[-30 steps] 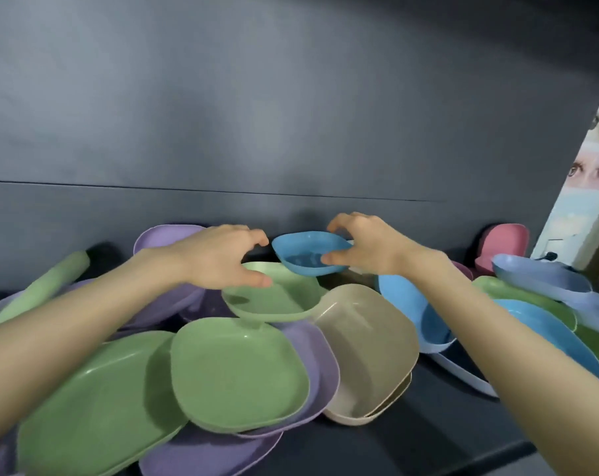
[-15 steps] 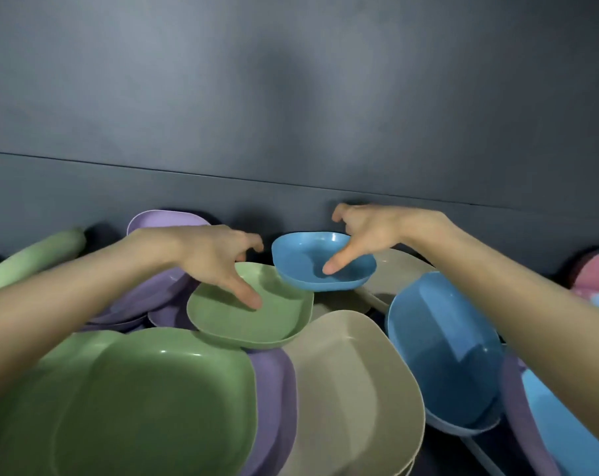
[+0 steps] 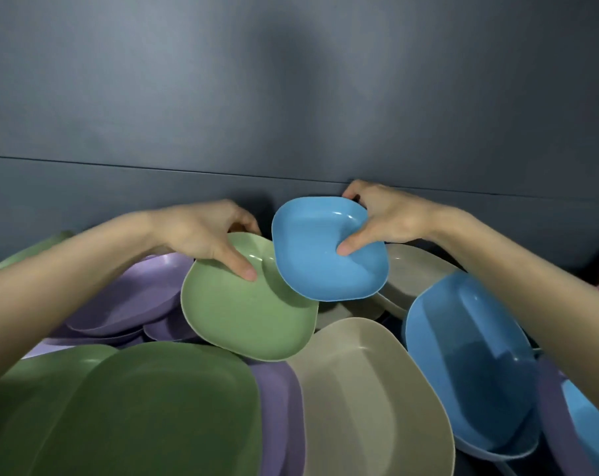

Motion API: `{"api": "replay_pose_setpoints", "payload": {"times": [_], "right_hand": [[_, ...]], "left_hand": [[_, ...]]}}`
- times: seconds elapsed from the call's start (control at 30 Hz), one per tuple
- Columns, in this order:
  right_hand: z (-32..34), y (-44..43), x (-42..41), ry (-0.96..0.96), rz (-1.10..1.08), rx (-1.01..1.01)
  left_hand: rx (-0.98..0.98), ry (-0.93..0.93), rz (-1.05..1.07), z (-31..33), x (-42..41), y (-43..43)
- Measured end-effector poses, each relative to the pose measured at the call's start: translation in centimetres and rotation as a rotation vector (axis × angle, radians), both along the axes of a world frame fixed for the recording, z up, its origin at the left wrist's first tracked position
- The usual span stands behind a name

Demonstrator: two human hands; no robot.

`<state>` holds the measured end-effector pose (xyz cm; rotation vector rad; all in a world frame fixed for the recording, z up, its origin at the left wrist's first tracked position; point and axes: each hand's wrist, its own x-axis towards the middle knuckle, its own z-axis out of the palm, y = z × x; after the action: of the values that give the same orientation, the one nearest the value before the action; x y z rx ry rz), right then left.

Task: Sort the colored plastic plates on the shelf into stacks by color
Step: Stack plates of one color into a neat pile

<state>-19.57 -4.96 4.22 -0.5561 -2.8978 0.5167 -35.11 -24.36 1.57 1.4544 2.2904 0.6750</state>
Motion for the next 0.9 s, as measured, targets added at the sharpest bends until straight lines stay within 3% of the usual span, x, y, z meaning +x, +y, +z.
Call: {"api": "replay_pose_setpoints", "payload": {"times": [0.23, 0.63, 0.9], "right_hand": [[2.4, -0.9, 1.2, 0.301, 0.117, -0.354], [3.7, -10.8, 0.8, 0.695, 0.123, -0.500], [1.3, -25.1, -2.3, 0.871, 0.138, -0.541]], "left_hand": [[0.186, -0.055, 0.135, 2.0, 0.2, -1.8], [0.739, -0.268, 0.411, 3.0, 2.4, -13.5], [0.759, -0.250, 0.520, 1.6, 0.6, -28.1]]}}
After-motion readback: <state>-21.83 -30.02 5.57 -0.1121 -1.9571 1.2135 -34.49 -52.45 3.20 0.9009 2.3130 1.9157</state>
